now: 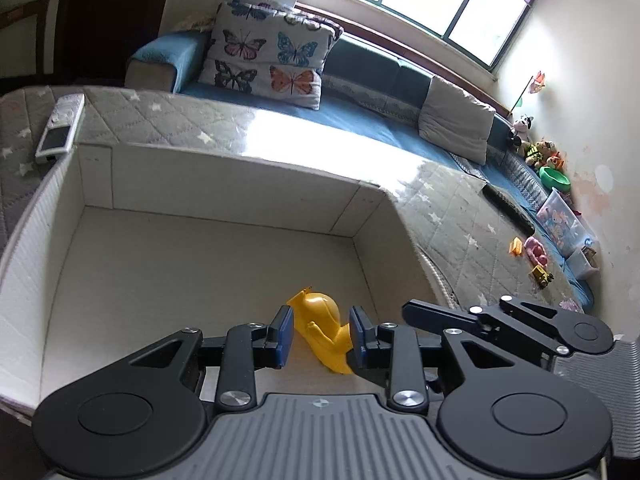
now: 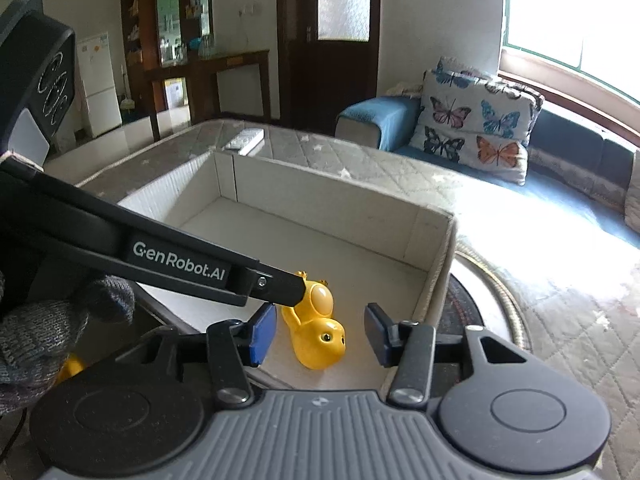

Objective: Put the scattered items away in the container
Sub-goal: 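Lower the duck into the box and open the left tool, then move the right tool toward the yellow plush chick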

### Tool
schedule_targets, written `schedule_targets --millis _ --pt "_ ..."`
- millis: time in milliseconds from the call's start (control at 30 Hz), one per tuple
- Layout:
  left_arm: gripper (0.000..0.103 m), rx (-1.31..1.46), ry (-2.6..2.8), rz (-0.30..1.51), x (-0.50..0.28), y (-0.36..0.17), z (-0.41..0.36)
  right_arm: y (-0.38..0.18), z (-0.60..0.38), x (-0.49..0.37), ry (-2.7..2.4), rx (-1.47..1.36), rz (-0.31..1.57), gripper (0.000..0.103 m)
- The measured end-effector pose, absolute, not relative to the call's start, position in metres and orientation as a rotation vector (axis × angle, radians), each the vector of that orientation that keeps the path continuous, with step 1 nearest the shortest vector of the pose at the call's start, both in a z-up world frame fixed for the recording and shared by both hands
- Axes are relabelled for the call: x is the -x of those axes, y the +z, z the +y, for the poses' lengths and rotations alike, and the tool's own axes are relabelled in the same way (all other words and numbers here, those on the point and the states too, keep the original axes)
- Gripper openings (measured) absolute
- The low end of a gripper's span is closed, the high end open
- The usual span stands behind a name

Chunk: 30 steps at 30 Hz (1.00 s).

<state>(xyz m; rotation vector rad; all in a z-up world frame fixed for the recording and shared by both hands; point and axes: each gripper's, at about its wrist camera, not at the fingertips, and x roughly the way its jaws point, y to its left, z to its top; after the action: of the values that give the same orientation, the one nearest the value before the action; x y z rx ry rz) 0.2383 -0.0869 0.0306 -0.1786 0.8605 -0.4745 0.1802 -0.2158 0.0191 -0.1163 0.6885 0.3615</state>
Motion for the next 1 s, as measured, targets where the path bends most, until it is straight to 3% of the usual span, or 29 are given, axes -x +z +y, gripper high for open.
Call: schedule_targets --millis 133,500,833,1000 --pt "0.033 0.171 -0.468 0.84 -0.22 0.038 -0.088 0.027 -0.223 -0.161 0.348 0.092 0.659 0.061" --pt "0.033 0.161 -0.443 0.812 -0.172 0.048 -0.087 0.034 -0.237 -0.109 0.324 0.05 0.627 0.064" --pt "0.033 0.162 -0.419 0.797 -0.13 0.049 -0.079 0.029 -0.234 -0.067 0.316 0.061 0.622 0.077" --pt "0.033 0.162 -0.419 0.797 -0.114 0.047 -0.077 0.028 -0.233 -0.054 0.317 0.049 0.626 0.077"
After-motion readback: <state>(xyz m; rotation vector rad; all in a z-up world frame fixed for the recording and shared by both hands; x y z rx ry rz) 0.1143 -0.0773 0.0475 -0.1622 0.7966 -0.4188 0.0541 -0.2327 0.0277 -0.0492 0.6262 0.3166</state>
